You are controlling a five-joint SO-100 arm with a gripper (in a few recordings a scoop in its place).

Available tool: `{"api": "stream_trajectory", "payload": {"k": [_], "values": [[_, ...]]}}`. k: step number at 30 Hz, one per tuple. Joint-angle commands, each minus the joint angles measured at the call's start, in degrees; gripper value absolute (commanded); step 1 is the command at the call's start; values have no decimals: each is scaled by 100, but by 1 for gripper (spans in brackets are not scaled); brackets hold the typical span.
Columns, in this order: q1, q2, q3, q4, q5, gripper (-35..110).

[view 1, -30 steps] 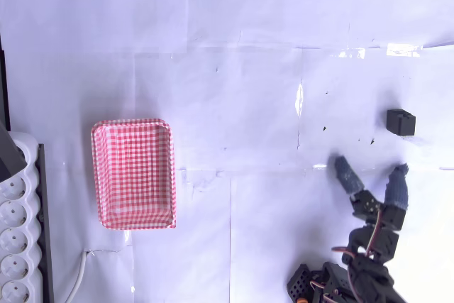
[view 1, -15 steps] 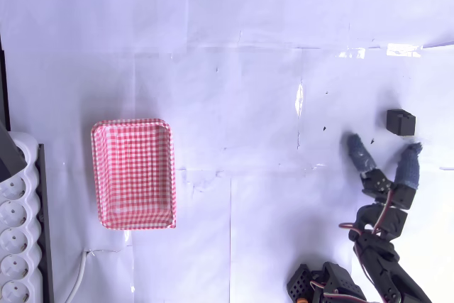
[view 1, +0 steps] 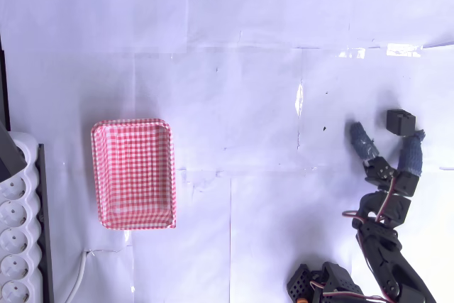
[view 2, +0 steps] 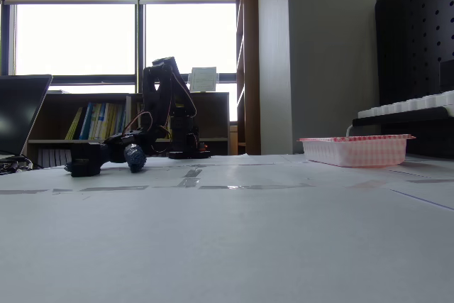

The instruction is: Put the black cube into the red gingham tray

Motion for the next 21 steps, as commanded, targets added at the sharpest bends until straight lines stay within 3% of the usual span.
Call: {"api": "stream_trajectory", "payload": {"k": [1, 21], "values": [[62, 105, 475, 53, 35, 52], [-211, 448, 1283, 360, -141, 50]]}}
